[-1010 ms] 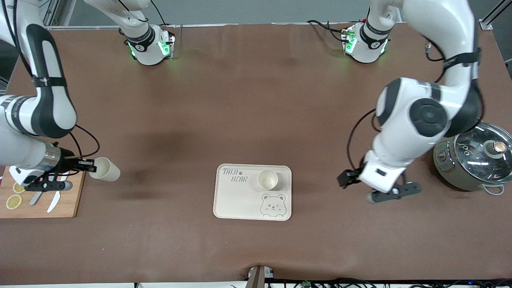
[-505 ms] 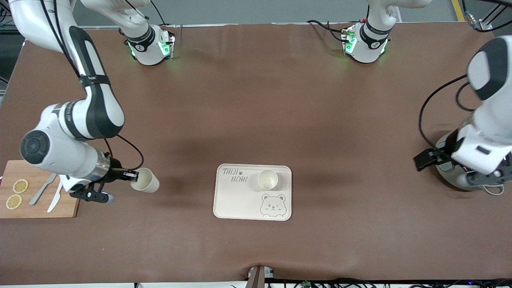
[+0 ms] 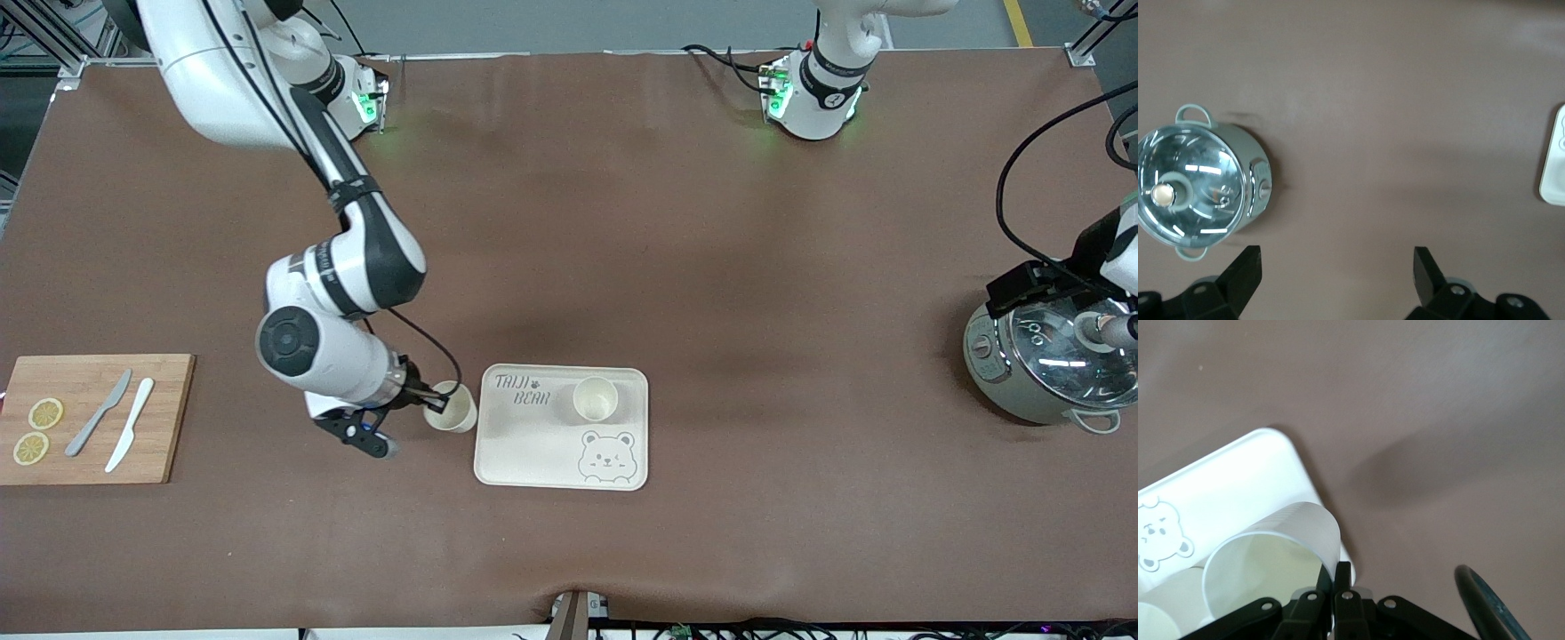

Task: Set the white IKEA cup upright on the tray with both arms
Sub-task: 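Set the cup upright on the tray beside the first cup, release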

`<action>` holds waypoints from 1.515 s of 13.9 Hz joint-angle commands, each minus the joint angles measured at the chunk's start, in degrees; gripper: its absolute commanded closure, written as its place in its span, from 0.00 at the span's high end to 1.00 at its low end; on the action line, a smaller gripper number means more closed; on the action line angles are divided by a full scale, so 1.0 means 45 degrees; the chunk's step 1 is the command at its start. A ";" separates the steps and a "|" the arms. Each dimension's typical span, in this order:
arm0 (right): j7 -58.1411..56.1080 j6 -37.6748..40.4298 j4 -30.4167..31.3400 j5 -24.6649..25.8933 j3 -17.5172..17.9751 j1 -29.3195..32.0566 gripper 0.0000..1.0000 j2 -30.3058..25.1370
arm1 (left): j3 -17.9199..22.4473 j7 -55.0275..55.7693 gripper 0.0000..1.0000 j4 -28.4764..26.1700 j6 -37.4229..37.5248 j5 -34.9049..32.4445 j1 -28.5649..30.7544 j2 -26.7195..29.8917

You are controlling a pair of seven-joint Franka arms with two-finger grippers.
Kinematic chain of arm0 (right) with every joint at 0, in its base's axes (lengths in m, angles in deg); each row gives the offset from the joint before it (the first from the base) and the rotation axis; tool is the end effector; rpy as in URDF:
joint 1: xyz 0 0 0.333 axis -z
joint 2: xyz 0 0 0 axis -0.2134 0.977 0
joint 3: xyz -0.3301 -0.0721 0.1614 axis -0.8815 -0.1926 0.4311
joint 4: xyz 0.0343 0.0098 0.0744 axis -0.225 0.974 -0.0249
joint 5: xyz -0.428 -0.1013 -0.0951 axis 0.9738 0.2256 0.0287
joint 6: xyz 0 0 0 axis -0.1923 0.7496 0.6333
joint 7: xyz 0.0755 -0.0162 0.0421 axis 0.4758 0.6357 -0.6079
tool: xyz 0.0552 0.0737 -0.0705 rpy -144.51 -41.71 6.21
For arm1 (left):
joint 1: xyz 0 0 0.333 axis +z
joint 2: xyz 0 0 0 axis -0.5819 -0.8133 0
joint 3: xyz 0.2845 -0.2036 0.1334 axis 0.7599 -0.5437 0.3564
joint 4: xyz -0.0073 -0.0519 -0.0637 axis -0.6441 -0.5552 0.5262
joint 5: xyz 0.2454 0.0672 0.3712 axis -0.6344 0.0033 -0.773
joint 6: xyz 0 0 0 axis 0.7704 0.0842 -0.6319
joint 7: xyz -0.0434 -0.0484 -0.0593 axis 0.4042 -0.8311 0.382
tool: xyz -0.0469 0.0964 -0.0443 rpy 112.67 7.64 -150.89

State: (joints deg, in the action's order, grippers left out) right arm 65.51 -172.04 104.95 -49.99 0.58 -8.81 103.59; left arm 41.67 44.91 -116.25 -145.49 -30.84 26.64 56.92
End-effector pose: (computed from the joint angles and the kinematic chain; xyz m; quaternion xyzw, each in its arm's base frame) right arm 0.7548 0.3280 0.3321 -0.9686 0.2340 0.0381 0.0750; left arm 0.6884 -0.0258 0.6678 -0.9986 -0.0405 -0.0143 0.0297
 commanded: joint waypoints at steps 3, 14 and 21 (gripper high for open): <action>0.0804 -0.0577 -0.0561 -0.0152 -0.0129 -0.0226 0.00 0.0776 | -0.0100 -0.0252 1.00 -0.0550 0.0749 -0.0252 0.0093 0.1070; 0.1820 -0.1166 -0.0522 -0.0035 -0.0187 -0.1106 0.07 0.1657 | -0.0178 -0.0037 1.00 -0.0629 0.0809 -0.0193 0.0015 0.1110; 0.1664 -0.1050 -0.0580 0.0004 -0.0246 -0.1067 1.00 0.1229 | -0.0159 -0.0037 1.00 -0.0648 0.0828 -0.0115 0.0152 0.1187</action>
State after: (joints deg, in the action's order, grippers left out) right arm 73.01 -178.20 103.48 -49.99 -0.57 -14.21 110.15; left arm 41.31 44.65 -118.35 -141.87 -30.84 27.00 61.03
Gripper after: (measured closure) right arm 0.476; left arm 0.000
